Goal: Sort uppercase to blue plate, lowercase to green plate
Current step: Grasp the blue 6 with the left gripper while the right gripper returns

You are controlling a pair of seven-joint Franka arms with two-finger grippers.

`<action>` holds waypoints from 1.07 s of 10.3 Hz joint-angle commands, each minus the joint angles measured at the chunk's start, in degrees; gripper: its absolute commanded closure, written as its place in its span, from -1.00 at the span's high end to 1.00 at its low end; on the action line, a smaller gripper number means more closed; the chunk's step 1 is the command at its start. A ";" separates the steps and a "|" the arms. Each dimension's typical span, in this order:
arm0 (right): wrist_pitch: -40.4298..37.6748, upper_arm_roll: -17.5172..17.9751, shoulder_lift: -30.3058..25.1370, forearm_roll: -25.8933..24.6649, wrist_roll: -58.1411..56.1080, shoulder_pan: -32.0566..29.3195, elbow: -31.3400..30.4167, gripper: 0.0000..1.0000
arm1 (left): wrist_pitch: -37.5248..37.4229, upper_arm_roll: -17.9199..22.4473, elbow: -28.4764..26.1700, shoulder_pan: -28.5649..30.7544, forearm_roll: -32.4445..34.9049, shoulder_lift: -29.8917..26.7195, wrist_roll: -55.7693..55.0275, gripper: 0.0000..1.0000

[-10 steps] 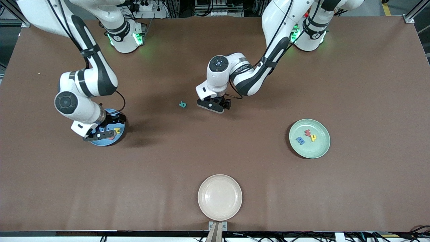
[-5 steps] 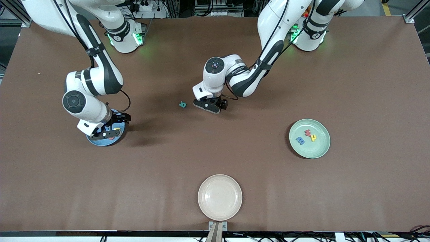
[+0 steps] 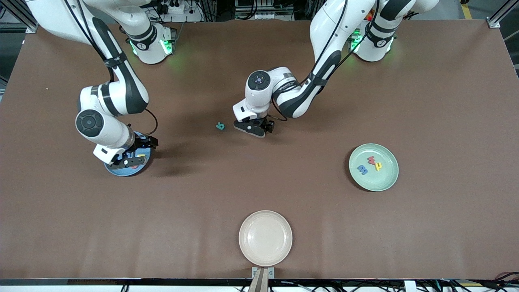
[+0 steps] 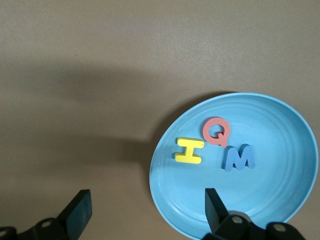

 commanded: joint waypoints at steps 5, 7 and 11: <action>0.46 0.26 0.18 0.19 3.54 0.35 -0.22 1.00 | -2.81 0.58 1.21 -0.14 1.60 0.35 0.08 -1.00; 0.54 0.52 0.27 0.19 8.02 2.28 -0.14 1.00 | -11.75 0.93 1.48 2.31 1.60 -2.98 0.25 -1.00; 0.81 0.79 2.45 1.32 23.21 11.32 1.00 1.00 | -24.87 0.67 1.13 14.07 0.72 -14.05 0.25 -1.00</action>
